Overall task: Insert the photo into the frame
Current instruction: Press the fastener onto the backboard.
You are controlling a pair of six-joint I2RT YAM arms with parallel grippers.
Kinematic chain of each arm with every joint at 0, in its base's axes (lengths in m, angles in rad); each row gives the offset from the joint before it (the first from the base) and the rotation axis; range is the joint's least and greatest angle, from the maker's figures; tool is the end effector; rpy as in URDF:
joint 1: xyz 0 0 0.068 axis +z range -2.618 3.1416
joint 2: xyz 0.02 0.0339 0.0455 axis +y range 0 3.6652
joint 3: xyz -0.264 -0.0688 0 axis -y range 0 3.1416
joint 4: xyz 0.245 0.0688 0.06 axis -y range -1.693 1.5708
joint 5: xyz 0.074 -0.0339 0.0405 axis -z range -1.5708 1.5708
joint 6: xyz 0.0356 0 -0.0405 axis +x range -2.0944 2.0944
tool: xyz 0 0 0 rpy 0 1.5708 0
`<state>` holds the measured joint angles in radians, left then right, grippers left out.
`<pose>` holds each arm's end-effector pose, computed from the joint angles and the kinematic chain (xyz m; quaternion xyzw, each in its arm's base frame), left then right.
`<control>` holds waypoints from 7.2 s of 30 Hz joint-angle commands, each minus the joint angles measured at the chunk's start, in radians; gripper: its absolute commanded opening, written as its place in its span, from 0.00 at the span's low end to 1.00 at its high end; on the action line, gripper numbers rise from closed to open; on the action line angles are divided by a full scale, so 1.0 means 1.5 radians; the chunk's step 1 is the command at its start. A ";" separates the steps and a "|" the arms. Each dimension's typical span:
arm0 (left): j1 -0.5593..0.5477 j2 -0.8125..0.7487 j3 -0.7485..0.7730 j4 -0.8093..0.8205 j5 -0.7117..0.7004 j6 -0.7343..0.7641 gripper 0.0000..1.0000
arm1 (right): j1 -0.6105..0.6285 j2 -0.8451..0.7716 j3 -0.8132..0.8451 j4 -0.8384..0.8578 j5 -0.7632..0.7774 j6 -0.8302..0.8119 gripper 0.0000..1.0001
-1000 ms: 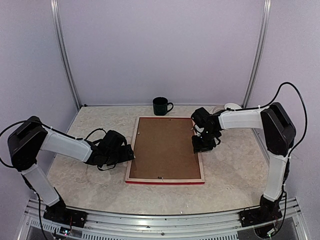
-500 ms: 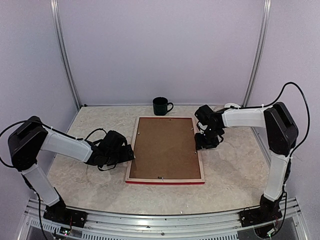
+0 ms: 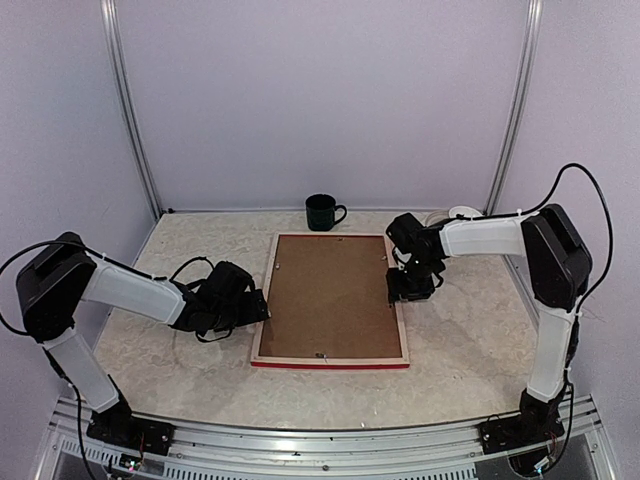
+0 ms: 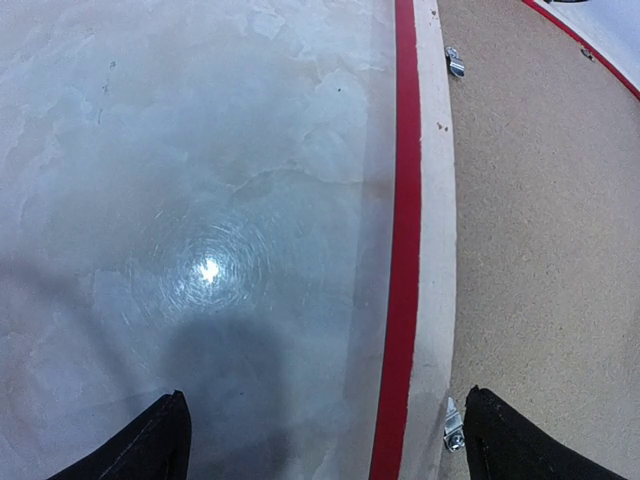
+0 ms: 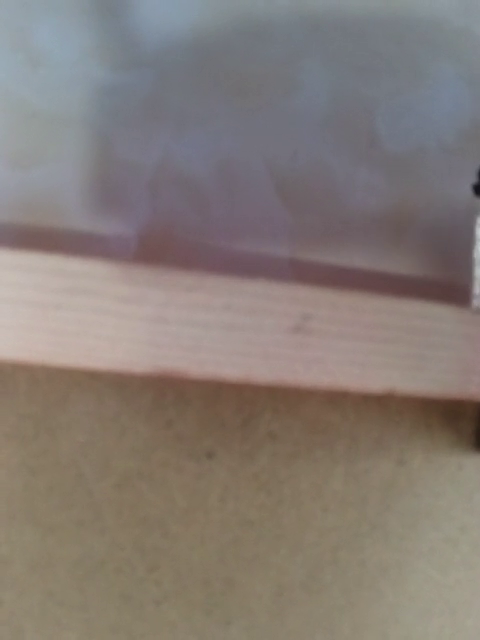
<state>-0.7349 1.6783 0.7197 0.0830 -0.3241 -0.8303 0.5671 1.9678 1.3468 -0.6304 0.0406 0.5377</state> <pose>0.2355 -0.1976 0.1272 -0.0991 0.9242 -0.1295 0.3453 0.3303 0.2086 0.1592 -0.0113 0.9870 0.0664 0.1459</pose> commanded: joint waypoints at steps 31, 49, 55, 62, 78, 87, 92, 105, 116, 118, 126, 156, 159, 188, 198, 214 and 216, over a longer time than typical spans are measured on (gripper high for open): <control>0.002 0.027 -0.002 -0.097 0.018 -0.008 0.95 | 0.025 0.007 0.031 -0.023 0.014 -0.021 0.48; 0.003 0.087 0.090 -0.179 0.011 0.037 0.96 | 0.026 -0.125 -0.048 0.046 -0.007 -0.037 0.57; -0.006 0.102 0.112 -0.195 0.013 0.038 0.95 | 0.026 -0.124 -0.073 0.064 -0.011 -0.037 0.58; -0.027 0.088 0.115 -0.215 0.007 0.035 0.95 | 0.026 -0.116 -0.078 0.070 -0.018 -0.037 0.60; -0.028 0.087 0.120 -0.234 0.039 0.043 0.91 | 0.026 -0.102 -0.070 0.071 -0.015 -0.041 0.62; -0.028 0.093 0.117 -0.230 0.039 0.035 0.83 | 0.026 -0.097 -0.067 0.076 -0.019 -0.042 0.63; -0.022 0.096 0.118 -0.228 0.037 0.032 0.76 | 0.026 -0.095 -0.064 0.076 -0.021 -0.041 0.63; -0.016 0.100 0.116 -0.219 0.044 0.031 0.62 | 0.026 -0.090 -0.062 0.079 -0.022 -0.040 0.63; -0.012 0.081 0.115 -0.218 0.034 0.030 0.70 | 0.026 -0.085 -0.059 0.077 -0.022 -0.041 0.69; -0.005 0.072 0.118 -0.215 0.031 0.033 0.75 | 0.026 -0.085 -0.059 0.074 -0.021 -0.041 0.75; 0.031 0.045 0.175 -0.241 0.007 0.060 0.83 | 0.025 -0.087 -0.060 0.072 -0.022 -0.048 0.83; 0.127 0.280 0.470 -0.230 0.064 0.142 0.84 | 0.026 -0.134 -0.099 0.083 -0.017 -0.041 0.99; 0.130 0.289 0.470 -0.215 0.081 0.147 0.84 | 0.026 -0.135 -0.098 0.082 -0.016 -0.042 0.99; 0.139 0.327 0.507 -0.197 0.056 0.143 0.76 | 0.026 -0.121 -0.094 0.084 -0.019 -0.040 0.99; 0.135 0.342 0.517 -0.215 0.029 0.146 0.70 | 0.026 -0.123 -0.096 0.082 -0.016 -0.042 0.99; 0.111 0.337 0.531 -0.219 0.014 0.158 0.70 | 0.026 -0.127 -0.106 0.089 -0.016 -0.041 0.99; 0.111 0.332 0.529 -0.217 0.011 0.159 0.70 | 0.026 -0.129 -0.108 0.092 -0.016 -0.041 0.99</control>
<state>-0.5610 2.1773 1.5028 -0.2367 -0.2817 -0.6113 0.5957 1.7988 1.1938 -0.5053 0.0048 0.4725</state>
